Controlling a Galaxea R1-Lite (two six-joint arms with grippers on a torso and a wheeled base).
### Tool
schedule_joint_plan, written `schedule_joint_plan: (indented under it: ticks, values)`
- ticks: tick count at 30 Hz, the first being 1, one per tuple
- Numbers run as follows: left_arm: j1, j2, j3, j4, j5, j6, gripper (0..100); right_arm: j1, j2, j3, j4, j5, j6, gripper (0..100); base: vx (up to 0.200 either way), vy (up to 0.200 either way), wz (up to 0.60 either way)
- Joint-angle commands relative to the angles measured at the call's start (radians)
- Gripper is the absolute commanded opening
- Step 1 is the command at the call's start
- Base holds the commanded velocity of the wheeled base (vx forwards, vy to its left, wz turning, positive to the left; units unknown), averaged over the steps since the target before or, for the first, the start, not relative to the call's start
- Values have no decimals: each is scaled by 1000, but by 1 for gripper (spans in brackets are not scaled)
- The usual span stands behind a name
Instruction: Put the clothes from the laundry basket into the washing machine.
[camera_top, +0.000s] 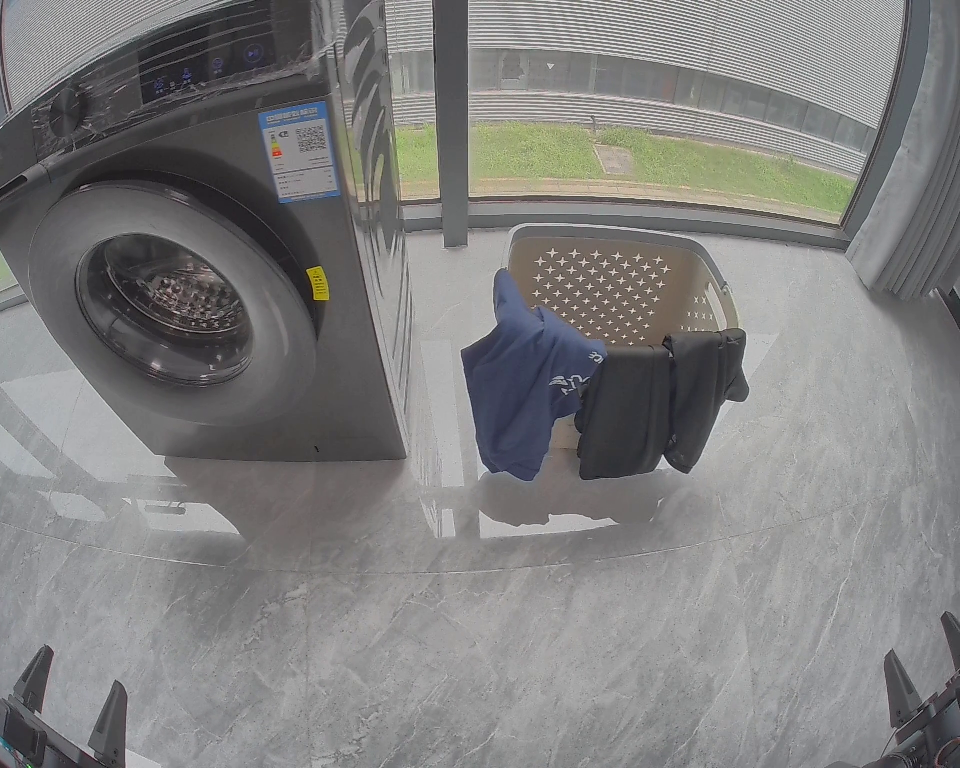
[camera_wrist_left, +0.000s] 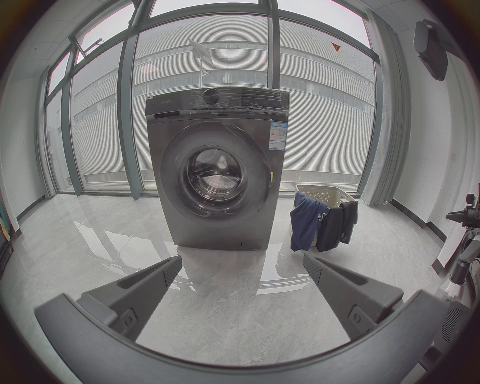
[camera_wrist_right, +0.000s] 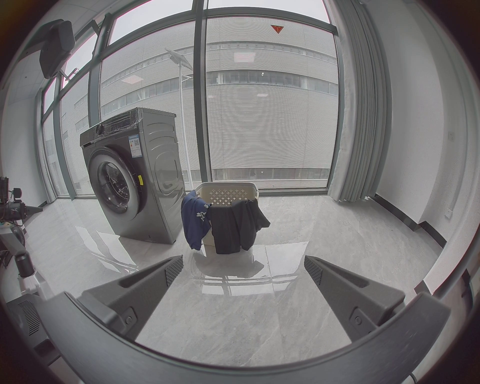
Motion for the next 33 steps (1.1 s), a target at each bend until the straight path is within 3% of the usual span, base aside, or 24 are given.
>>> schedule_joint_plan:
  ticks: [1, 17, 29, 33]
  values:
    - [0, -7, 15, 0, 0, 0, 100, 0, -14, 18, 0, 0, 0, 100, 0, -200, 0]
    - [0, -7, 15, 0, 0, -2, 100, 0, -14, 18, 0, 0, -2, 100, 0, -200, 0]
    - [0, -7, 15, 0, 0, -2, 100, 0, -12, 18, 0, 0, -2, 100, 0, 0, 0]
    - [0, -7, 15, 0, 0, -2, 100, 0, -12, 18, 0, 0, -2, 100, 200, 0, 0]
